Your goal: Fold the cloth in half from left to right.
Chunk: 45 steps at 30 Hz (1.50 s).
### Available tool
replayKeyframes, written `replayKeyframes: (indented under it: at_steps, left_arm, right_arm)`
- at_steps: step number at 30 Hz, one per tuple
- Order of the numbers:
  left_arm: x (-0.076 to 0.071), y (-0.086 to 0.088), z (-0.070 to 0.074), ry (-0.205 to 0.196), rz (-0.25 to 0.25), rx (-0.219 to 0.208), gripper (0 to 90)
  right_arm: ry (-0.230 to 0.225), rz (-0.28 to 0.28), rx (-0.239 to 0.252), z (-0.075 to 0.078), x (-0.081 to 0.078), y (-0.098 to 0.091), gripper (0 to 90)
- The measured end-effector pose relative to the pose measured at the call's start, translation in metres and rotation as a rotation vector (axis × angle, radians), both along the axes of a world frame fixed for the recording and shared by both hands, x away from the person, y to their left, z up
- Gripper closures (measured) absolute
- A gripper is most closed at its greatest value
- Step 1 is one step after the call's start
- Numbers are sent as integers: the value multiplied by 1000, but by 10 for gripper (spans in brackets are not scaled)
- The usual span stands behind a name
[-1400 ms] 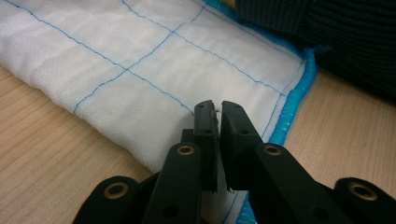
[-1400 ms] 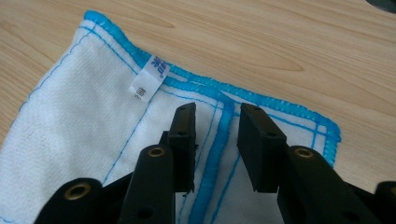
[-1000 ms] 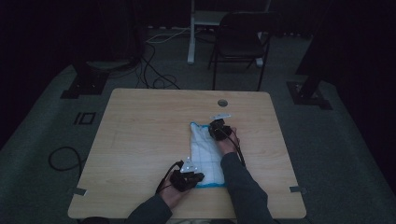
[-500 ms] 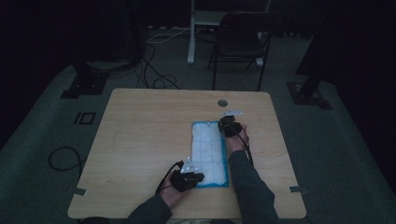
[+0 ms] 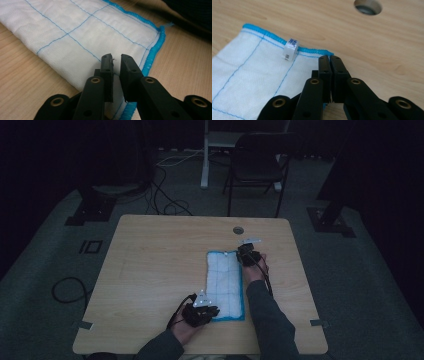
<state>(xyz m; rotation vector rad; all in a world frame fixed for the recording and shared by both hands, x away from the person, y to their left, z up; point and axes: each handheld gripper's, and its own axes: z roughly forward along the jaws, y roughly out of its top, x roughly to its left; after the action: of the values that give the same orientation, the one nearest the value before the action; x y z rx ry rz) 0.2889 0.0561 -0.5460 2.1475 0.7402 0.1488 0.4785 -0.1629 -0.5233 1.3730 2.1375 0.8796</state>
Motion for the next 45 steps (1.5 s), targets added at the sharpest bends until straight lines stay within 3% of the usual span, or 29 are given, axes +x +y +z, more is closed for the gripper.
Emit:
replayKeyframes:
  at_steps: [3,7,13,15,22,29,38,45]
  left_arm:
    - [0,0,0,-5,-8,-4,743]
    - [2,2,3,-34,17,-14,695]
    - [14,9,12,-56,55,-17,674]
    - [18,13,16,-60,72,-31,678]
    - [31,23,26,-79,104,-35,685]
    - [45,30,33,-88,151,-68,685]
    - [74,33,37,-100,229,-67,685]
    - [92,31,33,-103,242,-70,679]
  right_arm:
    - [27,-14,1,-8,1,-1,776]
    - [39,-5,39,-6,-1,-7,662]
    - [20,8,48,0,-11,-15,597]
    - [32,24,59,0,-15,-18,583]
    - [47,28,79,-12,-26,-25,575]
    - [52,20,126,-12,-30,-29,567]
    - [42,27,126,-9,-32,-30,566]
    - [45,25,125,-9,-31,-33,565]
